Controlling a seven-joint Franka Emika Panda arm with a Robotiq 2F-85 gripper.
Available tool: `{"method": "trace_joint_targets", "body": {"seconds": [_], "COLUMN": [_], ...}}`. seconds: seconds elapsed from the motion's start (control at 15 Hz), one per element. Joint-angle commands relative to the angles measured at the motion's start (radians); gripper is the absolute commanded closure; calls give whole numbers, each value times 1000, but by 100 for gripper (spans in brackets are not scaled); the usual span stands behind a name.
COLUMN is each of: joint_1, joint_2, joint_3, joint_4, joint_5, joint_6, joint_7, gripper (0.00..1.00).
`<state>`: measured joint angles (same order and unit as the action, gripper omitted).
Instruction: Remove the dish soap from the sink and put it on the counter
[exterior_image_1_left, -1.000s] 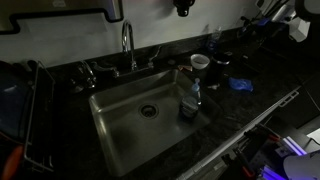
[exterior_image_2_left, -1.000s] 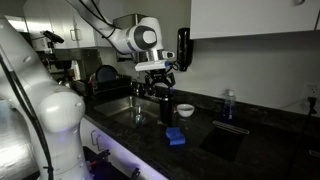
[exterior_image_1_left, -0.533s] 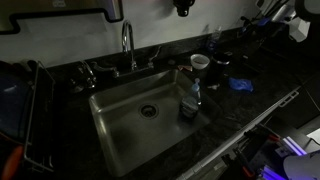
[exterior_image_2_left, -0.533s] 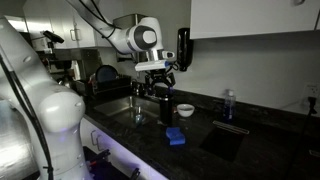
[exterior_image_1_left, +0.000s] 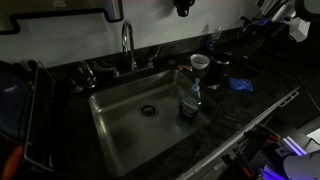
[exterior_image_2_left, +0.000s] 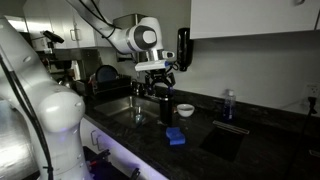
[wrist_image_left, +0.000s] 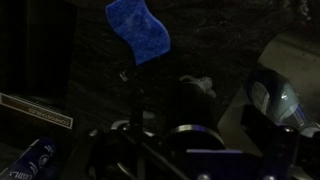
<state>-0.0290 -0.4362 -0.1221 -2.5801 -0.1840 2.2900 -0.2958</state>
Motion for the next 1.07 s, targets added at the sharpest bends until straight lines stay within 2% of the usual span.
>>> {"method": "trace_joint_targets", "body": {"seconds": [0.0,0.53,0.67,1.0], "joint_1": [25,111,160,310], "joint_2": [0,-51,-78,-157], "joint_3": [-1,21,20,13], "joint_4": [-4,-40,-76,-234], "joint_5": [55,185,263,480], "joint_6": [9,1,16,163], "joint_7": [-29,-41,-62,-156], "gripper": [0,0,0,0]}}
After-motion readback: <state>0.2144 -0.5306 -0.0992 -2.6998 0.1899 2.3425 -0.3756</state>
